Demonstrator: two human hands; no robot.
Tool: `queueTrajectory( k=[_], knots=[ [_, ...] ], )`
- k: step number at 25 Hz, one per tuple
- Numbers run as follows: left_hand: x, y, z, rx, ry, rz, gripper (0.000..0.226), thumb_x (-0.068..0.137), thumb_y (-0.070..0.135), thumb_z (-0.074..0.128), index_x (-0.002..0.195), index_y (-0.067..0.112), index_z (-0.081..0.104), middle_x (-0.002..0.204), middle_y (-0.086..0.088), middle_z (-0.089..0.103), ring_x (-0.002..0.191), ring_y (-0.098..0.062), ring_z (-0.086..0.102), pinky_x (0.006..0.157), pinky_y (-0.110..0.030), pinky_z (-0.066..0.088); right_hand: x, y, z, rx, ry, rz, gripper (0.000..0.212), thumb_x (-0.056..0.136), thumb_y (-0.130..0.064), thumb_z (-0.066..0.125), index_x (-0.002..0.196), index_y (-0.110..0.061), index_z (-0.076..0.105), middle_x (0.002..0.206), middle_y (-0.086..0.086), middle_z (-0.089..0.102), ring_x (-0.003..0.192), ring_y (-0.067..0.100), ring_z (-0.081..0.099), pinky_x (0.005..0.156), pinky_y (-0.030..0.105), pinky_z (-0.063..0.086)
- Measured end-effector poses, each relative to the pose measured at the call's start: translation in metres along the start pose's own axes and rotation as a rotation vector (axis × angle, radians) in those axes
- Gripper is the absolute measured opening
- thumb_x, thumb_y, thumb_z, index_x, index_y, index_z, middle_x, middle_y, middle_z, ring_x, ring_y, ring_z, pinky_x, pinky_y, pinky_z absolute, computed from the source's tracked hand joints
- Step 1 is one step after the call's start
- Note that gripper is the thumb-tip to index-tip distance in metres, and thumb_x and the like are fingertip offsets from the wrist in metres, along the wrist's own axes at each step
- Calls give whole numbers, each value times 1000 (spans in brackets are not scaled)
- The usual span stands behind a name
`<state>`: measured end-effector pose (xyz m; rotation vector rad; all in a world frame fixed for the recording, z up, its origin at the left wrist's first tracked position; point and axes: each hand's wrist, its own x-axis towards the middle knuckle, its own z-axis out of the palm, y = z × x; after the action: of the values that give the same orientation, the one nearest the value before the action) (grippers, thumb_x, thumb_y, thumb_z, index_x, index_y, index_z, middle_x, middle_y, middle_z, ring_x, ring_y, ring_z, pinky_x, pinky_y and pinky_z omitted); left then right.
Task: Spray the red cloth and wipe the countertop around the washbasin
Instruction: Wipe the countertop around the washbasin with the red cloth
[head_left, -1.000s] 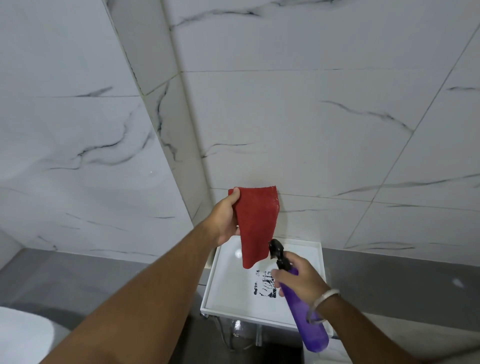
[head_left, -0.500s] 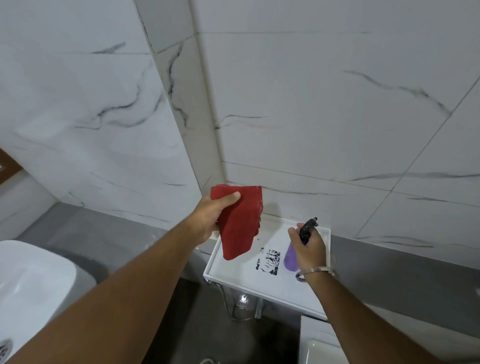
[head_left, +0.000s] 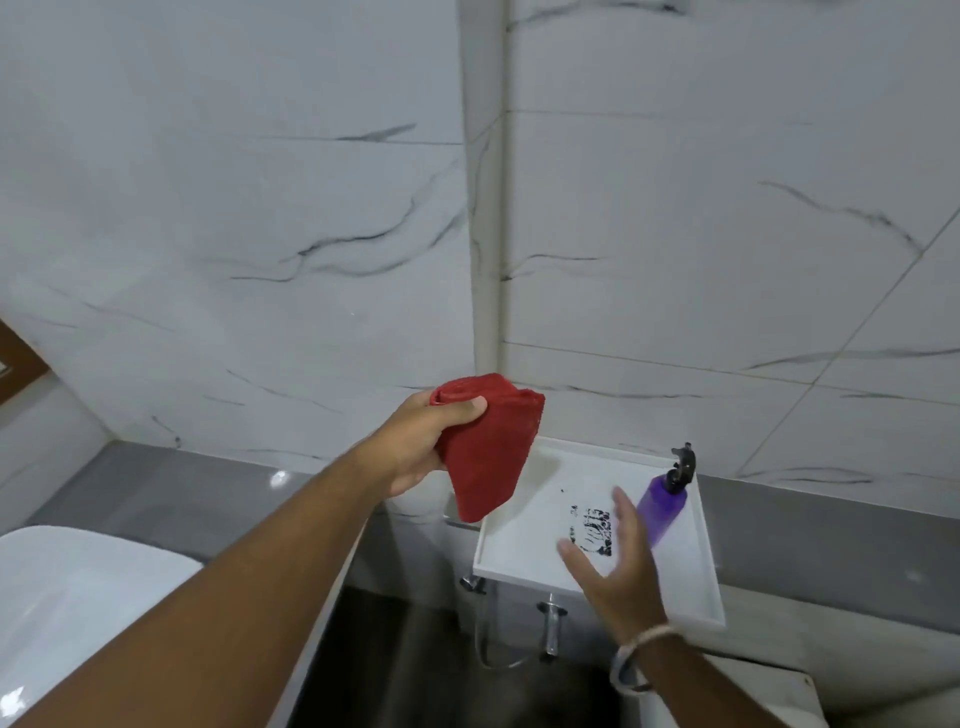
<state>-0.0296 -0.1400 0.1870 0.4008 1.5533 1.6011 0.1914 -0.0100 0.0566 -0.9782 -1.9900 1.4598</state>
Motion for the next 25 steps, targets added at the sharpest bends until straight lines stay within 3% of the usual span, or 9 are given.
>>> queueTrajectory(
  k=[3,6,9,12,15,18,21,23,25],
  knots=[
    [-21,10,-47,25,-87,30,29,96,18,63,125,13,66,115,-10,75,104,-25,72,91,-47,58,30,-68,51,101,-432,-39,105,66,-46,83,149,-29,22,150,-11,37,133,5,39,111,32,33],
    [-32,0,-119,105,-29,76,25,97,20,64,121,16,66,106,-4,76,97,-20,73,81,-41,62,47,-105,110,2,-679,-52,46,79,-28,78,121,-23,60,113,0,71,105,15,67,91,44,55],
    [-38,-32,-204,361,61,122,16,95,17,69,106,6,66,87,1,71,84,-10,68,77,-28,56,53,-105,163,-327,-689,-200,12,83,-28,71,91,-18,70,86,2,74,79,15,69,76,41,57],
    [-30,-73,-266,765,122,81,15,91,18,71,89,5,65,75,6,59,69,0,55,67,-18,44,71,-96,213,-633,-751,-358,16,82,-34,67,79,-18,69,71,-4,65,67,14,59,65,32,45],
    [4,-105,-307,958,208,11,4,92,17,67,90,14,65,87,0,64,85,-19,62,73,-29,44,98,-84,268,-738,-808,-420,12,83,-29,65,90,-24,73,73,-9,68,72,13,61,67,28,45],
    [33,-121,-334,1090,316,-88,14,95,17,62,108,20,68,108,2,65,107,-25,59,85,-34,44,128,-62,318,-892,-738,-636,25,83,-30,56,103,-26,69,85,-1,73,81,22,65,69,32,49],
    [26,-129,-353,1204,301,-312,35,98,27,57,132,33,59,133,6,57,129,-20,49,104,-36,38,131,-23,354,-1123,-949,-735,36,89,-38,51,119,-20,59,110,9,67,99,33,61,83,40,49],
    [0,-135,-364,1283,319,-412,41,100,43,51,140,35,52,143,2,55,131,-24,49,107,-40,38,116,7,363,-1235,-1059,-765,49,92,-47,43,130,-17,52,122,14,58,103,37,57,89,43,47],
    [-27,-140,-373,1316,419,-391,49,100,55,41,141,31,51,141,-2,59,128,-26,54,108,-44,40,110,27,367,-1209,-961,-837,55,89,-50,37,126,-14,55,121,16,58,100,38,58,85,44,51]
  ],
)
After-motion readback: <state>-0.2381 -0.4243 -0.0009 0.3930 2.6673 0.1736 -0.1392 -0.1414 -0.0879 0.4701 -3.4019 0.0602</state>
